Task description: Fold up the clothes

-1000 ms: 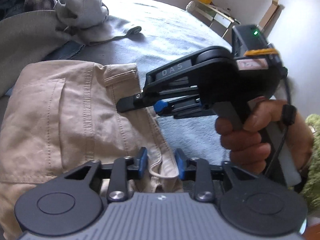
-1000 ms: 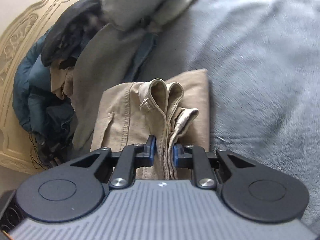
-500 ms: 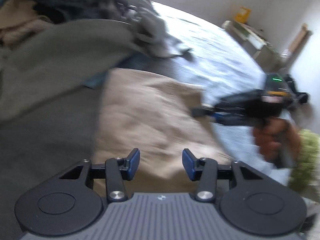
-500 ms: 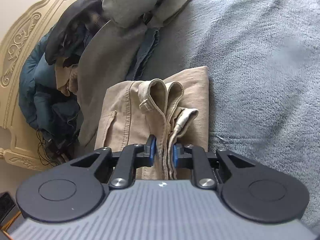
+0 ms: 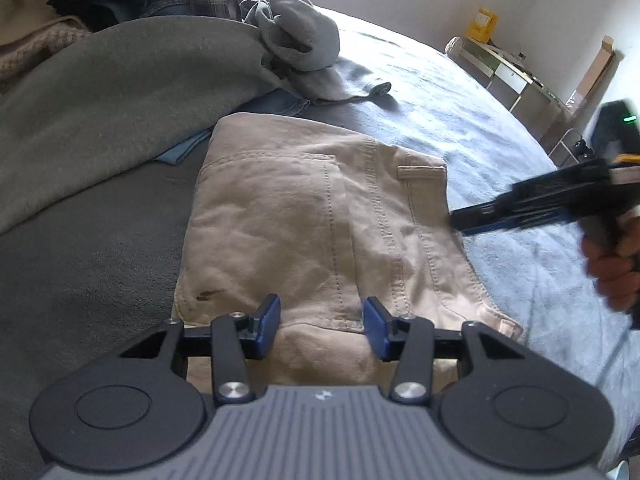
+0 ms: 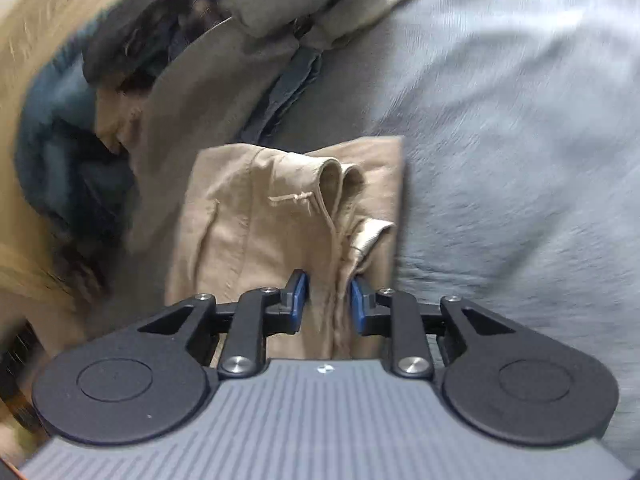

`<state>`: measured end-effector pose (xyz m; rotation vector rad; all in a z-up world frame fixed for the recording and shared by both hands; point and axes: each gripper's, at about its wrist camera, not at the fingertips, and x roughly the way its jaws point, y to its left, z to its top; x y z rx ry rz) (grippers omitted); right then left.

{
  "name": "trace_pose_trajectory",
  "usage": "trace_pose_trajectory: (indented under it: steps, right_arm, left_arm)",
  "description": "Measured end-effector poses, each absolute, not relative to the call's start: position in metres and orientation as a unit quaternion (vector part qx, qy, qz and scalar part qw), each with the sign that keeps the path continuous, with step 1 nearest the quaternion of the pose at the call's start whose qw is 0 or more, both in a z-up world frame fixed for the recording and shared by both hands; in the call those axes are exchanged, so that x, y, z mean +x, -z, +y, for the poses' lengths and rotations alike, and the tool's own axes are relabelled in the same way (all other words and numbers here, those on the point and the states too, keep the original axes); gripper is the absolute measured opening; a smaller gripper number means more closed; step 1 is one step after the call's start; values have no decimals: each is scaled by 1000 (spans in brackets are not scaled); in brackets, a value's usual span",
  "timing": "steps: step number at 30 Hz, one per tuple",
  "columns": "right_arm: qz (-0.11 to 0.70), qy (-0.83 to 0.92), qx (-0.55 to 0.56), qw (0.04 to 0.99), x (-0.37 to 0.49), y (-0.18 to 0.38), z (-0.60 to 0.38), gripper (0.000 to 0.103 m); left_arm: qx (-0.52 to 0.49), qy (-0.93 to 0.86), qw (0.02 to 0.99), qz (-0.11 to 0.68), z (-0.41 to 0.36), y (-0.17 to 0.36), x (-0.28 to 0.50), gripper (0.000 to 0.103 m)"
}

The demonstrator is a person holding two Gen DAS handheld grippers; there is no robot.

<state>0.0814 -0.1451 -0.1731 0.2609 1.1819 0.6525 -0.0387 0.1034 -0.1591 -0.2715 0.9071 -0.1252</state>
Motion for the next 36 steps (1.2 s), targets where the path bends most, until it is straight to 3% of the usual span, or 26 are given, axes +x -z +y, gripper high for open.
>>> trace_pose_trajectory:
  steps: [5,10,13,14,19,24,28,30,33,36]
  right_arm:
    - [465,-280,19,840,53,113,-138,24]
    - [360,-330,-130,863,46,117,-55,20]
    - [408,-285,-195,845,63,178,-40,19]
    - [424,-279,-167,845,67,192,-48,18]
    - [432,-247,-160,852,69,163,-38,19]
    - [390,-325,-117,854,69,117,3,19]
    - [434,-369,-88,817,95,151,49,16]
    - [459,-331,-143,812,107,188,55,10]
    - [467,-322,-156,809,111,195,52,9]
    - [456,-331,-177,807,102,166,70,11]
  left_arm:
    - [-119,72,895,424,102,160,-45,47]
    - [-131,81,892,424,105,161,-45,49]
    - [-146,93,892,419,109,163,-47,49]
    - [-151,97,891,416,110,164,-48,49]
    - [-166,116,889,410,122,156,-53,48]
    - [-191,141,879,414,134,147,-64,48]
    - [-203,153,871,422,133,164,-71,47]
    - [-217,154,869,417,135,170,-72,47]
    - [-241,157,861,420,141,174,-72,47]
    - [-257,163,856,418,146,177,-75,47]
